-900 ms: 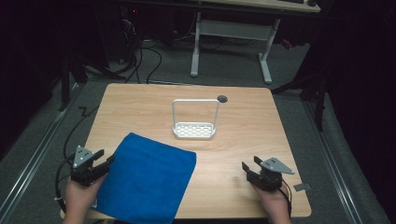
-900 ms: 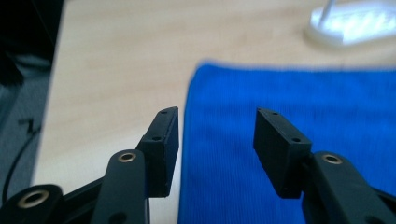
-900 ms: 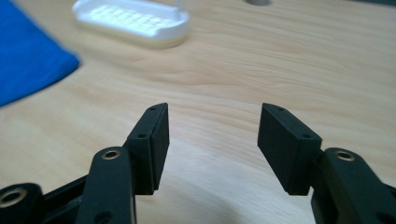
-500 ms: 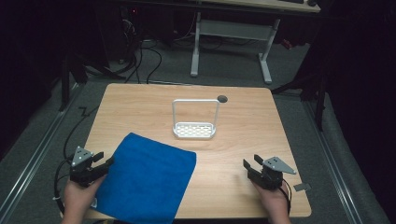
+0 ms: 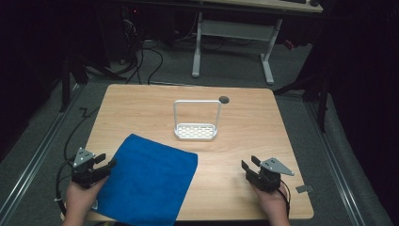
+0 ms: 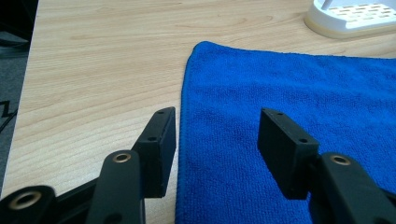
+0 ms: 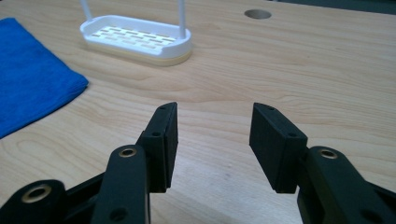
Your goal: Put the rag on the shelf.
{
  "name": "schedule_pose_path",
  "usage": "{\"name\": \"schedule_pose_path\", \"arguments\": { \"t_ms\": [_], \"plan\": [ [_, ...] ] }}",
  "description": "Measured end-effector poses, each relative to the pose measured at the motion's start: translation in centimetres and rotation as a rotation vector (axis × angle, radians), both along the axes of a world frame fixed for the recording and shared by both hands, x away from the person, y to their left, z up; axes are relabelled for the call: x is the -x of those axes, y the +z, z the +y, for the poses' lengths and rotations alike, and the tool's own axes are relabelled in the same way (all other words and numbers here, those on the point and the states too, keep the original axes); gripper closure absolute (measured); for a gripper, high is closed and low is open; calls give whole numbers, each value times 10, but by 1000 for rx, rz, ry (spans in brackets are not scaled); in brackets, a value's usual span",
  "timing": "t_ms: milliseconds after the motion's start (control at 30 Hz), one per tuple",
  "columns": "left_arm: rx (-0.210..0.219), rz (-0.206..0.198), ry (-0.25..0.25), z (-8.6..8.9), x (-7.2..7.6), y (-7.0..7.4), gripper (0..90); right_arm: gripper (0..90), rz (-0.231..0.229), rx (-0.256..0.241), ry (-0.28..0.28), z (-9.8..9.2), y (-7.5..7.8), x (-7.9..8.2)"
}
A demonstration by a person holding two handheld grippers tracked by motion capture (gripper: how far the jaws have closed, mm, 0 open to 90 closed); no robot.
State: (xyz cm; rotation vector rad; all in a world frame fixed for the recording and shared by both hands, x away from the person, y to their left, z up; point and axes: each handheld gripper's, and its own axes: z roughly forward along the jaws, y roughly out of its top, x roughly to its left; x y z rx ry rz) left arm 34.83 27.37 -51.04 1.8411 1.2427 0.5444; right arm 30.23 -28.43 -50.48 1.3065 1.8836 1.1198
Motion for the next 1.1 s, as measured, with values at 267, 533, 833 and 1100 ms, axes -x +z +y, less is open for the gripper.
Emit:
{"name": "schedule_pose_path", "arguments": {
  "t_ms": [267, 533, 833, 1100],
  "plan": [
    [-3, -26, -23, -13, -7, 7, 474, 491, 19, 17, 76, 26, -1, 2],
    [-24, -38, -37, -37, -17, 13, 466, 496, 76, -3, 176, 60, -6, 3],
    [-12, -53, -49, -47, -14, 11, 493, 763, 129, 49, 295, 112, -12, 2],
    [-39, -74, -57, -45, -9, 12, 497, 900, 185, 110, 370, 161, -18, -6]
  ]
}}
